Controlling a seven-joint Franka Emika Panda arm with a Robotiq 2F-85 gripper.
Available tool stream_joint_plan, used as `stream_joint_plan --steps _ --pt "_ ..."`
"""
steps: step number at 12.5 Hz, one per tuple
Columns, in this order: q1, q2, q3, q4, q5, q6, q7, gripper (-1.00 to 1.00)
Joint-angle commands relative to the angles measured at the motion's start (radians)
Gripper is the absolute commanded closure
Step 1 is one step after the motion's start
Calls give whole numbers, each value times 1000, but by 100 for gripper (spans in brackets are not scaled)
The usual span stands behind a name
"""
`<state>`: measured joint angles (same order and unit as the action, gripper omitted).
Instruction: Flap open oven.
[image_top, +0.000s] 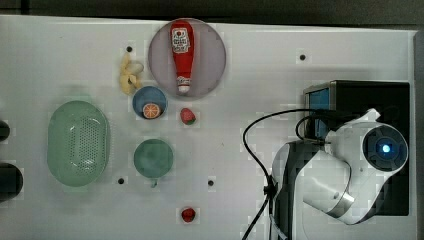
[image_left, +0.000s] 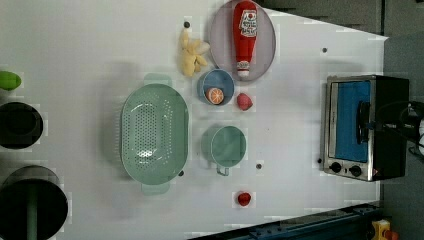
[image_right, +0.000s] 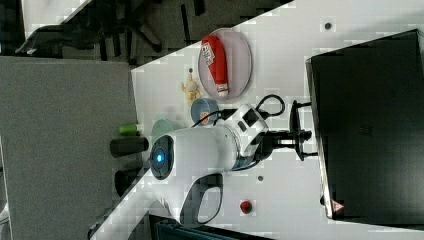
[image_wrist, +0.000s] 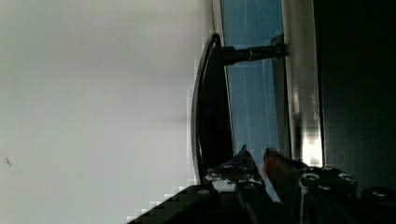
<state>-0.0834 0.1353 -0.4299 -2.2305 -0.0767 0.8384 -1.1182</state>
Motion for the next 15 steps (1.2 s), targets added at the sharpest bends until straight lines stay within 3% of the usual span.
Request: stream_joint_plan --steps 1,5,15 --pt "6 8 6 -19 -2 24 -37 65" --pt "47 8 30 -38 -79 24 42 65" --pt "111 66 190 -97 -582 14 658 65"
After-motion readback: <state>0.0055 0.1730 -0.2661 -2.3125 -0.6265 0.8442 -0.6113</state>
